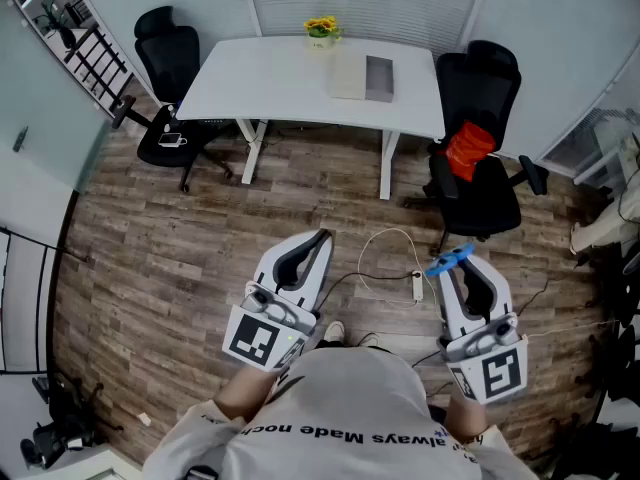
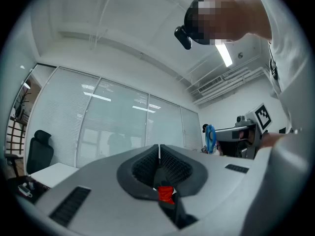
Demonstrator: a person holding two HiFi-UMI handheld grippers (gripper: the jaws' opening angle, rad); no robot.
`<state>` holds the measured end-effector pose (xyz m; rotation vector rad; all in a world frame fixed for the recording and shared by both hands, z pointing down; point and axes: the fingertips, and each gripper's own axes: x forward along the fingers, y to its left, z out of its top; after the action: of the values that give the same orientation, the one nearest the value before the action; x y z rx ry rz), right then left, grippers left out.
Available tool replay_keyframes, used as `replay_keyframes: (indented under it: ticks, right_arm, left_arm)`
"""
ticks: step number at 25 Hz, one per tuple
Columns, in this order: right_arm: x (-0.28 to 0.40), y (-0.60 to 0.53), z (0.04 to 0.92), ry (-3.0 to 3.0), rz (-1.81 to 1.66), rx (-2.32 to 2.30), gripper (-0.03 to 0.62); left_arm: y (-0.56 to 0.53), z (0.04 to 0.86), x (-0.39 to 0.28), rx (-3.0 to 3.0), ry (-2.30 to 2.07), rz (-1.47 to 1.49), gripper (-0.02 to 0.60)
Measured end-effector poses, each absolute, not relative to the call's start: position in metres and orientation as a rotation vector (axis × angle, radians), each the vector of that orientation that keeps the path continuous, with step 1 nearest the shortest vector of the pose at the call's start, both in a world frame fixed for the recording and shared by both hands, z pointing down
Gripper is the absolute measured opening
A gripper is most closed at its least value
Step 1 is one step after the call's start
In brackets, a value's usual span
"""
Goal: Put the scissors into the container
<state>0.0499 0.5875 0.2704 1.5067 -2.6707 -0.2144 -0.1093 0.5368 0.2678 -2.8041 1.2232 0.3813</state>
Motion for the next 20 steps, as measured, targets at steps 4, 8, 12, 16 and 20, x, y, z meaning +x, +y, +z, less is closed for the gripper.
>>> replay_keyframes:
  ticks: [4, 8, 12, 16, 20]
  right_arm:
    - [0.053, 0.59, 0.268, -2.67, -0.208, 1.524, 0.091]
    - [0.048, 0.595, 0.269, -2.677, -0.199, 1.541, 0.091]
    - [0.042, 0.595, 0.275, -2.673, -0.193, 1.566, 0.092]
    - [0.041, 0.588, 0.281, -2.661, -0.165, 1.566, 0.092]
    - [0.039, 0.573, 0.283, -2.664, -0.162, 1.57, 0.092]
  left_arm:
    - [0.54, 0.264, -0.107, -2.8, 1.21, 0.388, 0.028]
    - [0.545, 0.262, -0.114, -2.801, 1.197, 0.408, 0.028]
    - [0.545, 0.27, -0.121, -2.81, 1.188, 0.402, 0.028]
    - [0.539, 0.274, -0.124, -2.831, 1.199, 0.399, 0.028]
    - [0.526, 0.276, -0.128, -2.833, 1.214, 0.39, 0.027]
